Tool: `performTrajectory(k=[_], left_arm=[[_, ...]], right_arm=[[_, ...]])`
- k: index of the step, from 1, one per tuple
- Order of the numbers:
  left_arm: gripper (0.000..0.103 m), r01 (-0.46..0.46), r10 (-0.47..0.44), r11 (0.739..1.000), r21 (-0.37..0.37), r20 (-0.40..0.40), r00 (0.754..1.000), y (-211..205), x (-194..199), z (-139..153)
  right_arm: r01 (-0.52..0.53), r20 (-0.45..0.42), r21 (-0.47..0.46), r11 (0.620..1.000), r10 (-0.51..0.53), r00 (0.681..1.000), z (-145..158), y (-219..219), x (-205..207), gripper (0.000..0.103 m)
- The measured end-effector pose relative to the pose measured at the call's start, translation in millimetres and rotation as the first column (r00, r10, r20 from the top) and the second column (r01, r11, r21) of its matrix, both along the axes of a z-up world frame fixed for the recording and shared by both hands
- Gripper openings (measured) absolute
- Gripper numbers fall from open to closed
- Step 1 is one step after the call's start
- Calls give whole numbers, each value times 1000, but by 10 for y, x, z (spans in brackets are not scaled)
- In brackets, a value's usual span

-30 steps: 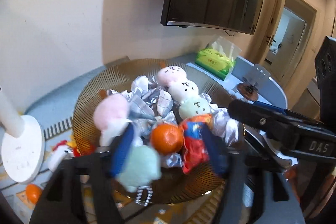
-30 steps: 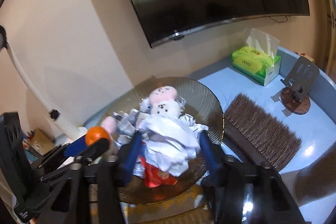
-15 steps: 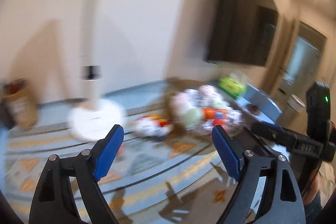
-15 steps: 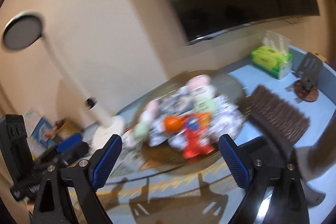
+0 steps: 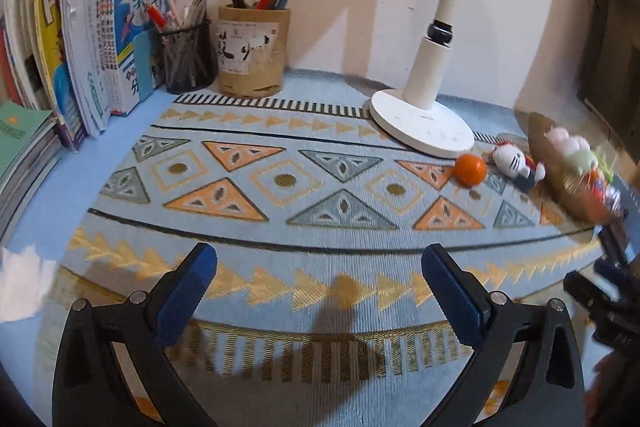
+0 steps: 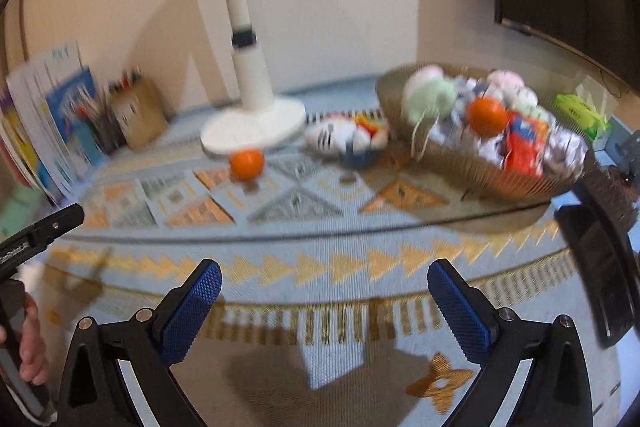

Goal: Organize objects
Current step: 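Move both grippers back over the rug toward the remaining toys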

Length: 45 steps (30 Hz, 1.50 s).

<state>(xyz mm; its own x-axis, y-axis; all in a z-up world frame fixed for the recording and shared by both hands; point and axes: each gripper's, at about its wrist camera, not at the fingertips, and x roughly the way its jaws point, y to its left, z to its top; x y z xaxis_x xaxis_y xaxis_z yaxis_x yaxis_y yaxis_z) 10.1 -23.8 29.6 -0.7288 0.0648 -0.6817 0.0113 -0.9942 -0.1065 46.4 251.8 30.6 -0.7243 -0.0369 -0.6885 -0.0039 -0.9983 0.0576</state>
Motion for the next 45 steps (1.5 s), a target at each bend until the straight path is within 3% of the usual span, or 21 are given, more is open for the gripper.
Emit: performTrajectory(k=[3,9,20,45], left_arm=[[102,13,-14,999,-46,-14,1000,83,-3,6],[102,12,-12,1000,8,13,1000,-62,4,28],[102,9,-9,1000,-12,16,1000,-27,12,29],[102,23,-22,1000,-19,25,999,14,33,21]], right_arm=[[16,44,43,999,-18,999,-85,-13,-70,103],[132,188,106,986,-150,971,-262,108,-281,103],[139,181,58,989,-147,972,-241,191,-237,103],[123,219,43,991,-129,967,-304,162,-309,103]])
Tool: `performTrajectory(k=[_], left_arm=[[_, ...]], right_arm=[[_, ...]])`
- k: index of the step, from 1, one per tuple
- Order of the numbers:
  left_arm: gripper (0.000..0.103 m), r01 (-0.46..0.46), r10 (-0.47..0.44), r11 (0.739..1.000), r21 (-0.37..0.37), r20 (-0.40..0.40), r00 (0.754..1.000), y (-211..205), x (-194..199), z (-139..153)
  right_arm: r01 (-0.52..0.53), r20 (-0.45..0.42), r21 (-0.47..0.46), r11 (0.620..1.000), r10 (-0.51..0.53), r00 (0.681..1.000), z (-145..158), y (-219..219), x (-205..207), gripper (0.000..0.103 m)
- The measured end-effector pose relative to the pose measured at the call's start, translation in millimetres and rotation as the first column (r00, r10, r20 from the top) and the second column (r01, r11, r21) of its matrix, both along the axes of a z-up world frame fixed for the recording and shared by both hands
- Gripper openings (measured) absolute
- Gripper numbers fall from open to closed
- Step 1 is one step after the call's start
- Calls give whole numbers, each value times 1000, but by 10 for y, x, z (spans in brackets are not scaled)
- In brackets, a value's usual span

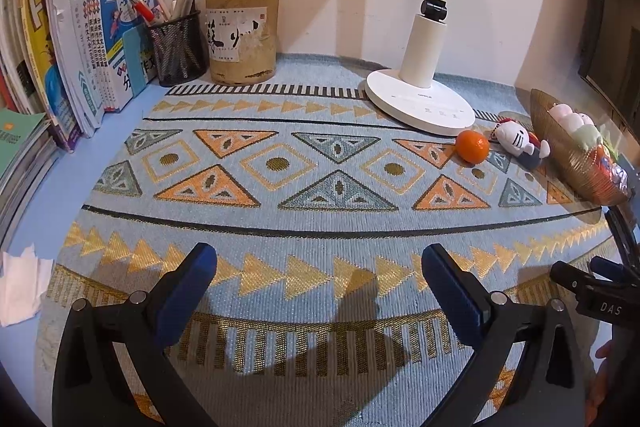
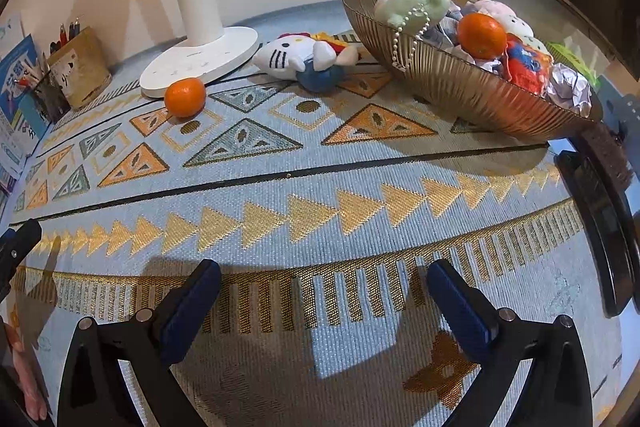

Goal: Organize objects
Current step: 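Move both grippers back over the rug toward the remaining toys, then grasp the last orange with left gripper while right grasps the Hello Kitty plush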

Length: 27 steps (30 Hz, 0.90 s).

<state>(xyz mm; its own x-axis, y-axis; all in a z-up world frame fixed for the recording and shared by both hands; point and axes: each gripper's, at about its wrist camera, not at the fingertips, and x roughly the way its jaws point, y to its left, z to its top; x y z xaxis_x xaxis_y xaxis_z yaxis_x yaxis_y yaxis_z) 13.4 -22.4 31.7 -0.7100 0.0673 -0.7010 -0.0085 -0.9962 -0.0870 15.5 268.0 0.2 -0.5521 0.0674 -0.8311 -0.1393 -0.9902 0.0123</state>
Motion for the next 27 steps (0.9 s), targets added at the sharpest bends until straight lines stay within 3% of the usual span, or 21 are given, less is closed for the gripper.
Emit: performTrajectory(k=[18,22,24,27], left_arm=[[102,12,-12,1000,-9,7,1000,2,-13,-19],[102,47,-46,998,-35,42,998,86,-65,-27],[101,104,-101,994,-32,70,992,173,-121,10],[101,206,-207,978,14,89,974,375,-287,139]], right_arm=[[-3,12,9,1000,3,1000,-18,-12,-16,103],[-7,22,7,1000,7,1000,-13,-10,-36,103],[-2,29,-39,999,3,1000,18,55,-63,103],[26,-14,-266,964,-31,999,179,260,-121,103]])
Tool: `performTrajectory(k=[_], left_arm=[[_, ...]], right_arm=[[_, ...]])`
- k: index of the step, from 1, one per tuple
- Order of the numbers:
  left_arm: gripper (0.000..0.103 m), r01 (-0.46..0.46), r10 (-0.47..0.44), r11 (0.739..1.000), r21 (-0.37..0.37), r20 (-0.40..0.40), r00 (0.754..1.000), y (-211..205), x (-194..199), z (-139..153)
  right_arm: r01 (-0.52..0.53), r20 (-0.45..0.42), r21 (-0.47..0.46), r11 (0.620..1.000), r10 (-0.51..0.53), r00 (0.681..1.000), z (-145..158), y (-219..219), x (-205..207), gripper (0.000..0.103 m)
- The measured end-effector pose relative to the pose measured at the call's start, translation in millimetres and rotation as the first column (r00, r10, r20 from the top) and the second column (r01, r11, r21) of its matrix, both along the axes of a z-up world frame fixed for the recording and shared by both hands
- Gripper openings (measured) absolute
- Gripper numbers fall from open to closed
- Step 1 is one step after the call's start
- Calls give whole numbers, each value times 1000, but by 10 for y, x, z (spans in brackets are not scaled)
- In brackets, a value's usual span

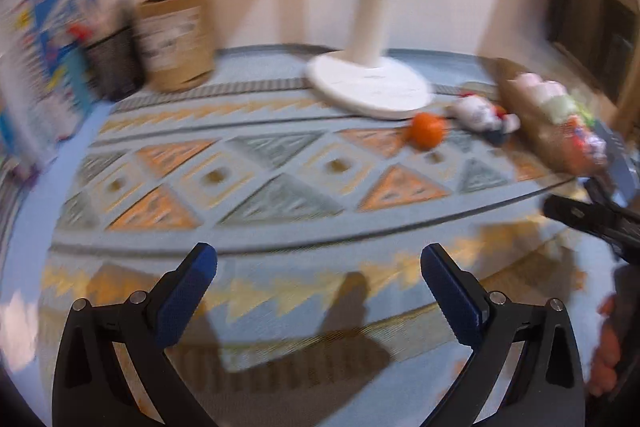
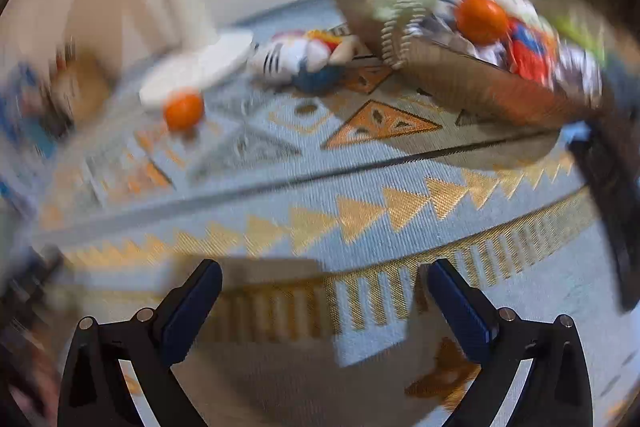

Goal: Organize objects
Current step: 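Grasp the last orange with left gripper while right grasps the Hello Kitty plush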

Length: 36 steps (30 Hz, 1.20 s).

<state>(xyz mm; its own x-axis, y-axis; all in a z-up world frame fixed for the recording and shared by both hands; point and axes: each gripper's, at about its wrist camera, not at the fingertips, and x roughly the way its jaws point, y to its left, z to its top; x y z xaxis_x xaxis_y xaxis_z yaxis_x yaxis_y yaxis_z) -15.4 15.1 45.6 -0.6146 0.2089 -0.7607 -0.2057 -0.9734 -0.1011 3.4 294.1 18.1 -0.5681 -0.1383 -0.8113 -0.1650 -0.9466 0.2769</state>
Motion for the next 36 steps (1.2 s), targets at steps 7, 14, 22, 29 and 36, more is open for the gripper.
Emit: performTrajectory(k=[7,14,22,29,36], left_arm=[[97,135,-136,990,-34,-45,990,654,-575,104],[70,193,-196,978,-77,-32,980,1084,-1005,-67],[34,189,-190,981,30,13,982,1056,-1148,-209],[33,138,-139,990,39,12,990,625,-817,-54],[33,2,-2,1000,19,3,1000,-82,-188,-37]], right_arm=[[53,83,-258,965,-32,996,10,166,-736,103],[129,13,-228,965,-130,991,-53,212,-1199,94],[193,-50,-173,966,-205,978,-70,133,-1352,65],[108,-75,-217,970,-127,989,-47,107,-1148,30],[-25,-29,-364,931,16,999,-18,-159,-556,33]])
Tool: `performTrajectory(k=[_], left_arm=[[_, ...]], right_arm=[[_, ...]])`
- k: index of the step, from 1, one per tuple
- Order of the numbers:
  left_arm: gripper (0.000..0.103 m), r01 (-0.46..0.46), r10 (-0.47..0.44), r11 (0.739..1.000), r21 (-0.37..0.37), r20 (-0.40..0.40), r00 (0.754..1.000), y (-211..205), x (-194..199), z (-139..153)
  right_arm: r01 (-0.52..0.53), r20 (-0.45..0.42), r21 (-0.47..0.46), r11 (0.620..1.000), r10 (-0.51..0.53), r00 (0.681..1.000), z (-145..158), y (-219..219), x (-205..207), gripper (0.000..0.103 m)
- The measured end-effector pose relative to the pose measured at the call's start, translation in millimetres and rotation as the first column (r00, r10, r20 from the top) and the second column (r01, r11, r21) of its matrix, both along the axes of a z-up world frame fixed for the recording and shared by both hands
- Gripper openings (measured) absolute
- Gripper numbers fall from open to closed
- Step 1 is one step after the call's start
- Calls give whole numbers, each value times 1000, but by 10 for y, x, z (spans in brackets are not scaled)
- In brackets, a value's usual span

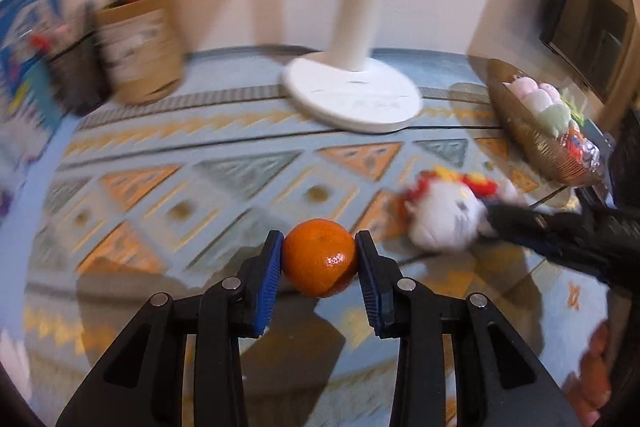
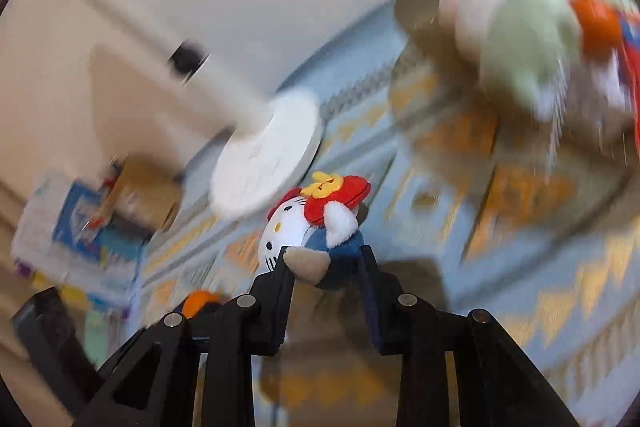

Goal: Organize objects
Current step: 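Grasp the last orange with left gripper while right grasps the Hello Kitty plush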

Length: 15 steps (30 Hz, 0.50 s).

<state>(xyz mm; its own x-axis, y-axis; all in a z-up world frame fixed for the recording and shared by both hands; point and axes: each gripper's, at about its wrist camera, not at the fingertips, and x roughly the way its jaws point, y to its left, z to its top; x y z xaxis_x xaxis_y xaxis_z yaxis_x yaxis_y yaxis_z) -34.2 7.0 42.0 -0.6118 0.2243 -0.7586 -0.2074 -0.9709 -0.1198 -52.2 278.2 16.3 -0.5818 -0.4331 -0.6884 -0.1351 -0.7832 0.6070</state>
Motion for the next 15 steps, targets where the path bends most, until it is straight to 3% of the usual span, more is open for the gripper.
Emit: performTrajectory(k=[3,5,6,7,10,13,15], left_arm=[[33,-9,10,1000,25,-44,999,-172,155,-31],[35,21,-18,999,23,-125,992,-196,244,-57],[35,23,-20,1000,20,-127,992,-187,241,-40],[35,36,-30,999,36,-155,987,-193,263,-13],[35,28,-23,999,33,-139,990,-190,198,-34],[35,28,-23,999,41,-131,991,-186,196,-38],[35,32,-28,999,30,-140,990,-169,233,-34]], right_arm=[[-99,37,-60,993,101,994,-51,-152,282,38],[-191,37,-72,979,194,980,-76,-267,481,52],[-243,25,-50,969,244,969,-68,-314,592,69],[-290,19,-4,957,290,957,-67,-372,671,81],[-371,27,240,897,376,926,-1,-526,823,87],[-407,32,458,790,442,896,129,-613,864,89],[-400,36,592,699,474,880,170,-738,748,91]])
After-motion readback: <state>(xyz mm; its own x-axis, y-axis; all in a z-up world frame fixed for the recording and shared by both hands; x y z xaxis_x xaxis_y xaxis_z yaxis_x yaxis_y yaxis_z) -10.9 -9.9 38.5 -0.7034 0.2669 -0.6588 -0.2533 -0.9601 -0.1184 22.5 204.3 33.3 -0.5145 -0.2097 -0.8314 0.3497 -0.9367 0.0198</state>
